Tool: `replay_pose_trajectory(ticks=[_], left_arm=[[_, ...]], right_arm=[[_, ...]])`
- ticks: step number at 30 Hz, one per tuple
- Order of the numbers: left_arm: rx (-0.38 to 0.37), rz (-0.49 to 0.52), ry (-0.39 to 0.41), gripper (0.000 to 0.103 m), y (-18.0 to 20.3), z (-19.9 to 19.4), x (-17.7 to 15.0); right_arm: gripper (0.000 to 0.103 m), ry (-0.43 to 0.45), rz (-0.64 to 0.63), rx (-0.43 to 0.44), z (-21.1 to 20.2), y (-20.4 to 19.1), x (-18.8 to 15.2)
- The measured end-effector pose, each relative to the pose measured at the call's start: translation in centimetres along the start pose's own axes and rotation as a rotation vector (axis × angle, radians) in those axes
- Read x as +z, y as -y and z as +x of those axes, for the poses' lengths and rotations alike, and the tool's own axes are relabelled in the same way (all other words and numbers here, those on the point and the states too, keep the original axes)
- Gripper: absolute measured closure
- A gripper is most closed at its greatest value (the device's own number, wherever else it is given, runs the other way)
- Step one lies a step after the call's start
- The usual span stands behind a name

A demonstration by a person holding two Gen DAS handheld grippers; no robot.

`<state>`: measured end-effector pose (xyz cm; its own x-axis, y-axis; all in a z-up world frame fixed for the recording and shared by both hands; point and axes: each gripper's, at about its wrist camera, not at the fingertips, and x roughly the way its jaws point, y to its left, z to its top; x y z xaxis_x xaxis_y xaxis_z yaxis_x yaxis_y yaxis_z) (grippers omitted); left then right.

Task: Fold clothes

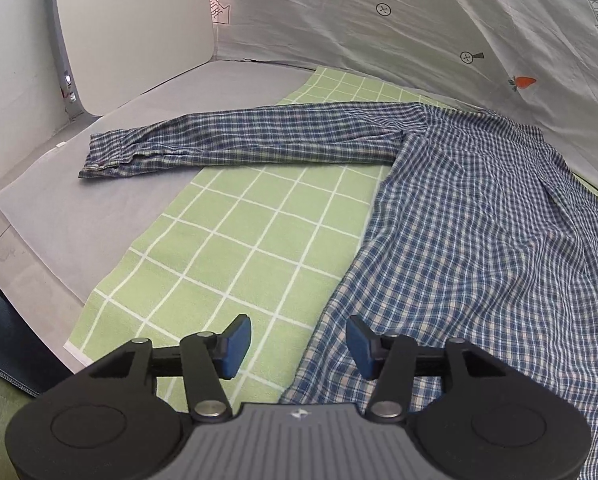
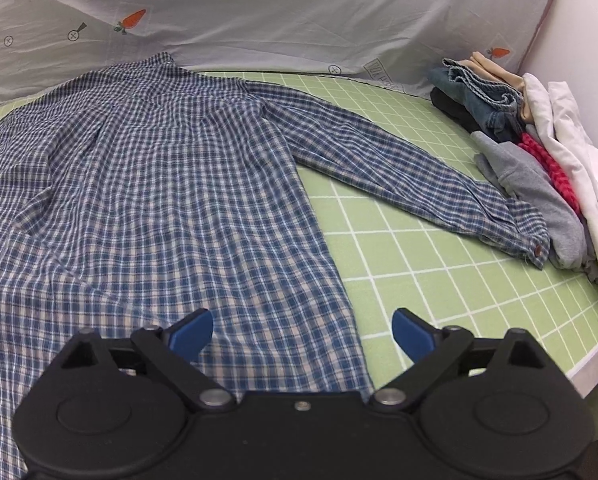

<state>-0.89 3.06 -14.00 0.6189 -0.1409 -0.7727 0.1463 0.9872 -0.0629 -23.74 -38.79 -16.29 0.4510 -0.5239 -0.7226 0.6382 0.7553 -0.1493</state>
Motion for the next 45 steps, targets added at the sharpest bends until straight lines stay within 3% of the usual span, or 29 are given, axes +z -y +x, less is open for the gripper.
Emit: replay_pose_trajectory(ticks=[10,20,23,32,35,36,37,38,41,45], left_arm=[[0.086,-0.096,0.006,0.035,-5.3,2.9,3.5],[0.142,-0.406,0.081,0.022,-14.5,6.8,9.0],[0.168,-0.469,0.089,0.020,-16.6,8.5,10.9],[0.231,-0.464,0.093,0.020,-18.7,12.3,14.0],[0.260,-0.469,0.107,0.035,-18.6,12.7,14.0],[0.280,-0.470,0.128,0.051,-18.4,12.6,13.7],[0.268,-0.480,0.132,0.075,-18.4,12.6,13.7],[0.255,-0.489,0.136,0.084,-18.3,12.5,13.6],[0.192,-0.519,0.150,0.089,-18.0,12.1,13.7],[0.068,-0.439,0.190,0.090,-14.7,11.0,14.8]], right_arm=[[0.001,0.024,-0.047,0.150,3.8,-8.5,5.0],[0.000,0.023,-0.019,0.148,9.4,-17.3,8.9],[0.000,0.046,0.026,0.141,10.4,-17.9,9.6],[0.000,0.134,0.071,0.128,11.1,-18.3,9.1],[0.000,0.134,0.070,0.128,11.2,-18.3,9.3],[0.000,0.134,0.071,0.129,11.2,-18.3,9.3],[0.000,0.135,0.071,0.129,11.2,-18.3,9.3],[0.000,0.135,0.071,0.130,11.2,-18.3,9.2],[0.000,0.135,0.071,0.131,11.2,-18.2,9.3],[0.000,0.135,0.071,0.132,11.2,-18.2,9.2]])
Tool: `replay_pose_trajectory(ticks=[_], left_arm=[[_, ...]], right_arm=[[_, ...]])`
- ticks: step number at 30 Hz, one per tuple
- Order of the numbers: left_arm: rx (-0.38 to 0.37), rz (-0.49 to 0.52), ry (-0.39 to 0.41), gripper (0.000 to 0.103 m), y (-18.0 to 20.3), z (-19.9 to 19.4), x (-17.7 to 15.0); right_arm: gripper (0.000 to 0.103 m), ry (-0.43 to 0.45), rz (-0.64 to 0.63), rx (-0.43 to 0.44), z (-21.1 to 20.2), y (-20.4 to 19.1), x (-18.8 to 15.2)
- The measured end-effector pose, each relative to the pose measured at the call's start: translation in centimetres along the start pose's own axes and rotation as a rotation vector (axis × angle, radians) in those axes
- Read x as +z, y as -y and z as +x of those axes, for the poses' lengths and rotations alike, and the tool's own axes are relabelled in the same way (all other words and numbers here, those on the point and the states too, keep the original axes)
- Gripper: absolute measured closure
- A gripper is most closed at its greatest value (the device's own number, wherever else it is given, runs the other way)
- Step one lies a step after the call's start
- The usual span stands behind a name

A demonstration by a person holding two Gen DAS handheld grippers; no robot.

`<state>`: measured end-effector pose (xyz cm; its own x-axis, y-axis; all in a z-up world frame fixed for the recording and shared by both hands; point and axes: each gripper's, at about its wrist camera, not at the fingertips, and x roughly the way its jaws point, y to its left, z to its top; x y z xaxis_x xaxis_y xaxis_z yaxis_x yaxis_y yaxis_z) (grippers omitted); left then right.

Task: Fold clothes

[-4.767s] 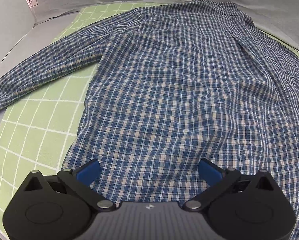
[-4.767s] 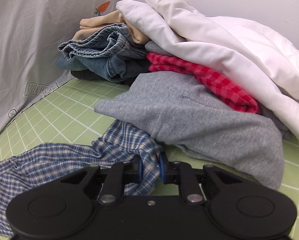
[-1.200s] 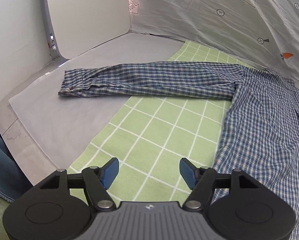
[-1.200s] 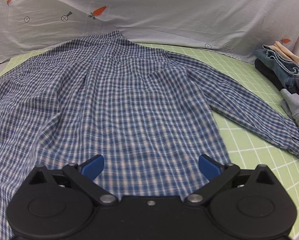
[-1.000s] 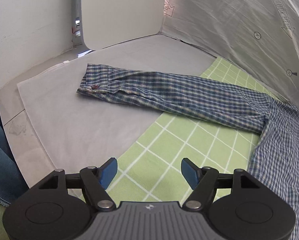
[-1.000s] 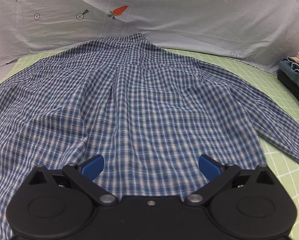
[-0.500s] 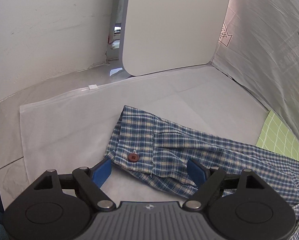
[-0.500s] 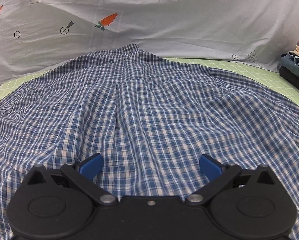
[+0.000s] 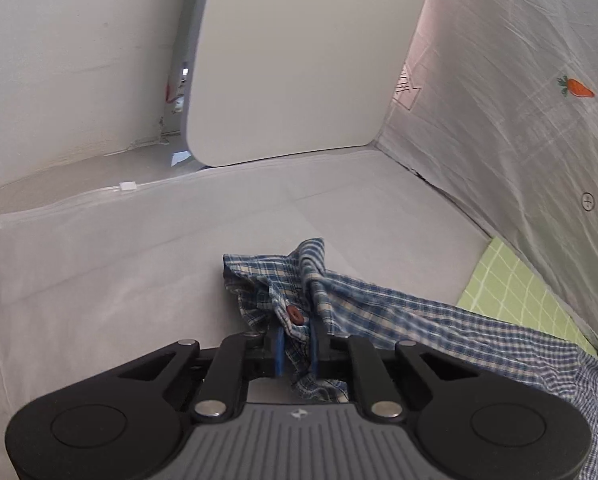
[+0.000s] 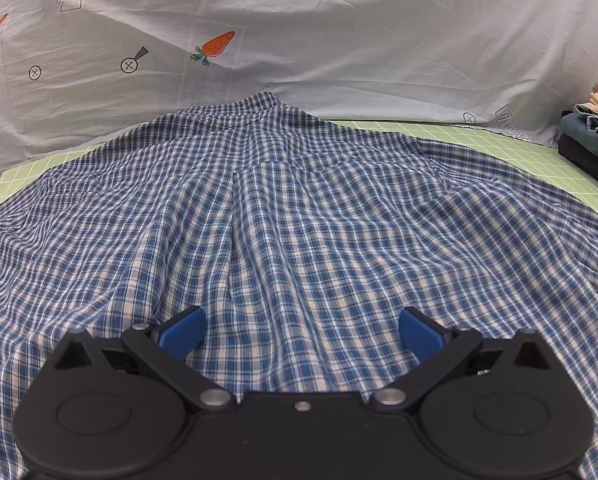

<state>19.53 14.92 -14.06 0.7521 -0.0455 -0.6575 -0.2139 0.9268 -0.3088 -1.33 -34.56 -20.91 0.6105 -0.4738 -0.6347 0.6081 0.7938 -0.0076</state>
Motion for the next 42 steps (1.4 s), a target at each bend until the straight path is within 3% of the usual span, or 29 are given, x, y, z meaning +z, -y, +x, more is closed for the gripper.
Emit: replay_pose_trajectory(ticks=[4,7,11,13,15,19,22,25,28,30,31,32,33,34,35,42], left_arm=[[-0.228,0.131,-0.040,0.091,6.0,-1.3,-1.5],[-0.416,0.283,-0.134,0.087,11.2,-1.8,-4.8],[-0.474,0.572,-0.235,0.077,16.6,-2.1,-10.3],[-0.507,0.618,-0.262,0.064,17.2,-2.7,-11.4],[-0.519,0.601,-0.251,0.052,17.0,-3.2,-11.1],[-0.450,0.543,-0.182,0.039,15.3,-3.8,-9.3],[-0.364,0.488,-0.136,0.034,13.8,-4.0,-7.5],[-0.315,0.412,-0.145,0.031,12.3,-3.3,-6.7],[-0.239,0.355,-0.165,0.029,11.1,-2.5,-6.2],[-0.164,0.354,-0.187,0.029,10.7,-1.6,-6.4],[-0.150,0.343,-0.197,0.029,10.4,-1.2,-6.5],[-0.137,0.331,-0.206,0.029,10.2,-0.9,-6.6],[-0.124,0.320,-0.215,0.029,9.9,-0.5,-6.7],[-0.128,0.312,-0.226,0.029,9.9,-0.2,-6.7],[-0.137,0.307,-0.237,0.029,9.8,0.1,-6.8],[-0.113,0.391,-0.222,0.027,10.9,0.3,-7.3]], right_arm=[[0.000,0.000,0.001,0.001,0.0,0.0,0.0],[0.000,0.000,0.001,0.002,0.0,0.2,0.0],[0.000,0.000,0.002,0.004,0.0,0.3,0.0],[0.000,0.000,0.003,0.005,0.0,0.4,0.0],[0.000,-0.003,-0.001,0.003,0.0,0.3,0.0],[0.000,-0.084,-0.007,-0.064,-0.8,-0.4,1.3],[0.000,0.023,-0.037,-0.097,-3.4,-2.1,2.5],[0.000,0.084,-0.104,-0.070,-4.8,-4.6,4.2],[0.001,0.067,-0.095,0.067,-4.9,-7.7,5.7],[0.009,0.023,-0.106,0.160,-4.3,-10.1,6.0],[0.020,-0.003,-0.110,0.212,-4.0,-11.5,6.0],[0.039,-0.028,-0.112,0.267,-3.8,-12.7,5.8],[0.051,-0.051,-0.120,0.319,-3.7,-14.0,5.6],[0.073,-0.074,-0.129,0.370,-3.5,-15.3,5.5],[0.079,-0.097,-0.137,0.421,-3.4,-16.7,5.3],[0.077,-0.157,-0.133,0.585,-3.9,-22.0,6.1]])
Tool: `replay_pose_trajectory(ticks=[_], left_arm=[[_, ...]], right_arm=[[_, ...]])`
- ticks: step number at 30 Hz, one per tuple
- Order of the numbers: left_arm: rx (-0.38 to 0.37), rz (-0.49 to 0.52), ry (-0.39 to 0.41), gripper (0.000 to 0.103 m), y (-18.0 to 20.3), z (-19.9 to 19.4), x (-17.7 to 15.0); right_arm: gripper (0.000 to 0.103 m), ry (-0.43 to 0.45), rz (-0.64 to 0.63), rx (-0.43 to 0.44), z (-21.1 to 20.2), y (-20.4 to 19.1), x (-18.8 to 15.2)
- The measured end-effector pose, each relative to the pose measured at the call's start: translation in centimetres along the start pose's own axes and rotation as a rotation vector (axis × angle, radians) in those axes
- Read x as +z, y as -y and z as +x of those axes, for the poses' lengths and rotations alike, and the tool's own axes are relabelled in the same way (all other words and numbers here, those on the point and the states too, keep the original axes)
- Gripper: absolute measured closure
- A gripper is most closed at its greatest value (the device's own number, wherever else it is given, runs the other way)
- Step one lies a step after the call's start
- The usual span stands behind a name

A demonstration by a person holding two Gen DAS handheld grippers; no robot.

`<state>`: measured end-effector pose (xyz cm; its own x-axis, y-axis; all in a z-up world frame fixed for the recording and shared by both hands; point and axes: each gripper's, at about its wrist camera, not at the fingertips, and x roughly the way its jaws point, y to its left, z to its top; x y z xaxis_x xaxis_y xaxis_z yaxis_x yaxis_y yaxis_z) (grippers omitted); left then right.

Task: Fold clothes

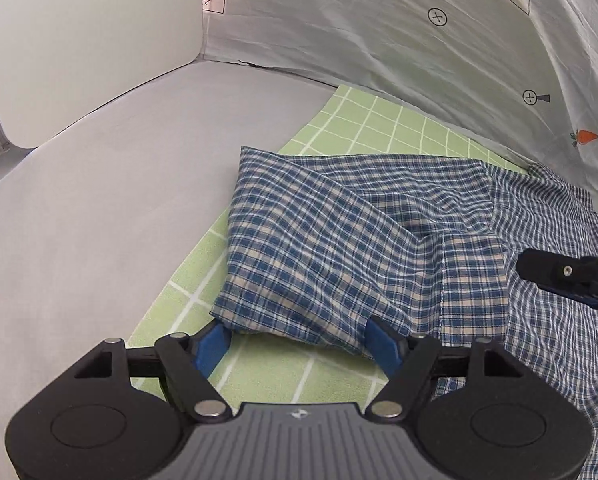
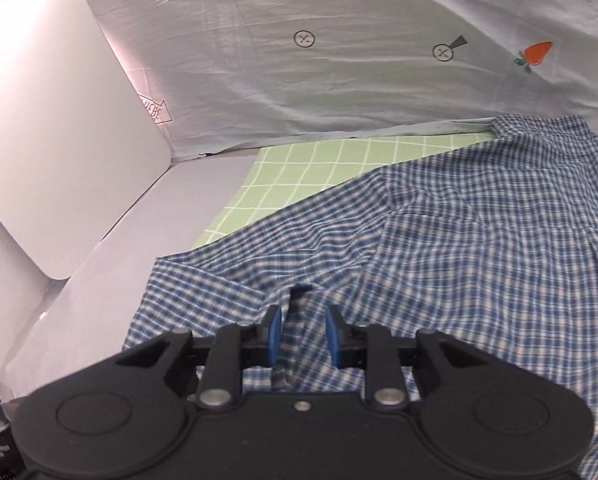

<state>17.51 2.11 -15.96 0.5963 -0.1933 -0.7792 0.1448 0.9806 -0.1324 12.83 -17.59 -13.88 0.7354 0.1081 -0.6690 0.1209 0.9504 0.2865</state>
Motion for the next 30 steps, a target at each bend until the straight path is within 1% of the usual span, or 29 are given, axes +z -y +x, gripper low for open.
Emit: replay_pose_trajectory(ticks=[2,4,6,7,8,10,12,14,19,23,26,30], left_arm=[[0.002,0.011,0.000,0.025,0.1,0.1,0.0],[0.006,0.024,0.001,0.023,0.4,0.2,0.0],[0.012,0.041,0.000,0.022,0.6,0.3,-0.1],[0.016,0.048,0.000,0.021,0.7,0.4,-0.2],[0.018,0.054,0.000,0.021,0.8,0.4,-0.2],[0.021,0.063,-0.001,0.021,0.8,0.4,-0.3],[0.016,0.054,-0.004,0.021,0.8,0.3,-0.3],[0.011,0.045,-0.007,0.021,0.7,0.2,-0.3],[0.000,0.090,0.033,0.021,1.6,-1.8,-0.8],[-0.020,0.144,0.083,0.021,3.1,-3.9,-1.3],[-0.044,0.178,0.110,0.021,4.7,-5.2,-1.9],[-0.087,0.229,0.127,0.021,8.1,-7.3,-3.5]], right_arm=[[0.075,-0.015,-0.017,0.003,0.5,-0.8,0.3],[0.075,-0.038,-0.022,0.011,1.3,-1.1,0.4],[0.076,-0.069,-0.030,-0.002,2.3,-1.2,0.4],[0.081,-0.076,-0.027,0.000,2.5,-1.1,0.2],[0.091,-0.083,-0.025,0.002,2.6,-1.0,0.0],[0.101,-0.096,-0.020,0.006,2.9,-0.7,-0.4],[0.102,-0.079,-0.017,0.020,2.3,-0.2,-0.6],[0.102,-0.060,-0.003,0.017,1.7,0.3,-0.6],[0.102,0.025,0.022,-0.016,-1.4,1.6,-0.7],[0.102,0.133,0.067,-0.067,-5.5,3.4,-0.8],[0.102,0.221,0.086,-0.130,-8.9,5.3,-1.2],[0.102,0.309,0.122,-0.220,-14.1,9.0,-1.3]])
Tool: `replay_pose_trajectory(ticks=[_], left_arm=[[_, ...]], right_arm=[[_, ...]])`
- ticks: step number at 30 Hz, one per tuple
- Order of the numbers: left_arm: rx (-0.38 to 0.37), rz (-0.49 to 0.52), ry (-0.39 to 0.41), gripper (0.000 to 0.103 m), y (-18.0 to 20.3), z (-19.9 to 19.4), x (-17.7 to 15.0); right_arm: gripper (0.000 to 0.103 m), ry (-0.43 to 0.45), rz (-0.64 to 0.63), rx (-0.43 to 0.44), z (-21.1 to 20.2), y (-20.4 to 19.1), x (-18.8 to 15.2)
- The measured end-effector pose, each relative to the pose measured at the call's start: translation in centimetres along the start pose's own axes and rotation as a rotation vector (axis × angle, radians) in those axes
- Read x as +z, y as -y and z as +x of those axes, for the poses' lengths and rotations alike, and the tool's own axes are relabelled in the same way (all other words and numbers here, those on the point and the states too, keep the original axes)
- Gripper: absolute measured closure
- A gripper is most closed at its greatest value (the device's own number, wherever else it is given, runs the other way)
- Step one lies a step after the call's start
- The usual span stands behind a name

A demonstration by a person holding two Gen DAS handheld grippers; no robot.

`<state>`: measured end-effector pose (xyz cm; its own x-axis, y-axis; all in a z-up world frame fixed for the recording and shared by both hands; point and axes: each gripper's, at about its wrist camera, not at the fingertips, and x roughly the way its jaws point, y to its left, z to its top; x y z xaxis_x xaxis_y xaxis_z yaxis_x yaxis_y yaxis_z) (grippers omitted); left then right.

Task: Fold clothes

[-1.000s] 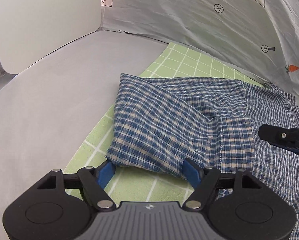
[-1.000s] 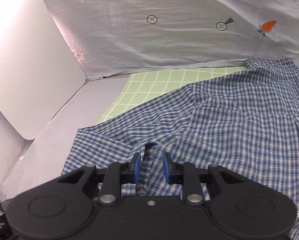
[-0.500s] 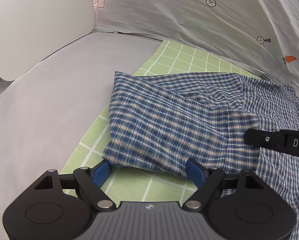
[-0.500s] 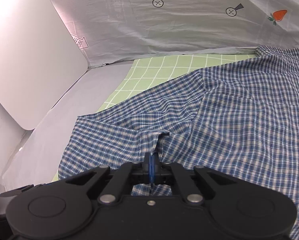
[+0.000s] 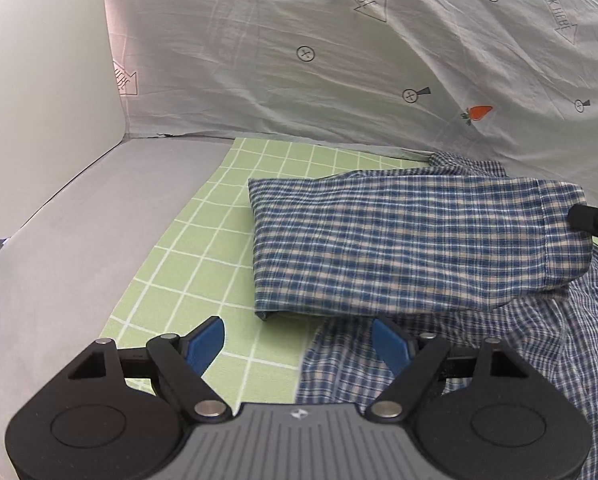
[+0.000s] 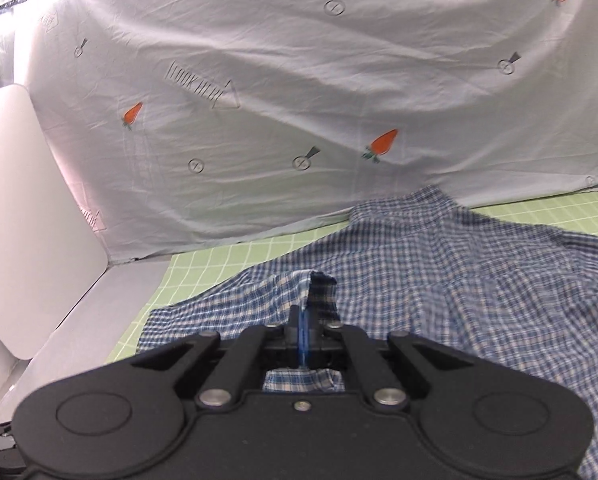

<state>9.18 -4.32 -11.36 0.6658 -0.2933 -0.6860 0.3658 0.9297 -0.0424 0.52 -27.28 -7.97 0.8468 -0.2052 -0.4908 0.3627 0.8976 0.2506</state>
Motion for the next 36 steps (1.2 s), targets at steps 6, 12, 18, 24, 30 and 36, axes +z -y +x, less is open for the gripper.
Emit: replay_pose_trajectory(ticks=[6,12,18,24,30,36], left_arm=[[-0.057,0.077,-0.011,0.021,7.1,-2.3,-1.9],[-0.080,0.118,-0.074,0.021,13.6,-2.2,-5.1],[-0.027,0.110,-0.153,0.021,17.9,-1.3,-8.4],[0.041,0.039,-0.179,0.021,21.0,-1.2,-10.5],[0.121,-0.032,-0.207,0.020,22.2,-0.4,-11.8],[0.167,-0.048,-0.218,0.005,22.7,0.3,-11.7]], right_arm=[[0.102,0.022,0.072,-0.128,-4.5,8.7,1.5],[0.102,-0.003,0.105,-0.233,-7.6,17.5,2.6],[0.088,-0.161,0.140,-0.245,-6.9,24.3,1.9],[0.061,-0.280,0.118,-0.113,-5.0,27.1,-0.1],[0.050,-0.360,-0.006,-0.031,-0.9,26.7,-0.8],[0.070,-0.367,-0.174,0.035,1.7,25.7,-1.0]])
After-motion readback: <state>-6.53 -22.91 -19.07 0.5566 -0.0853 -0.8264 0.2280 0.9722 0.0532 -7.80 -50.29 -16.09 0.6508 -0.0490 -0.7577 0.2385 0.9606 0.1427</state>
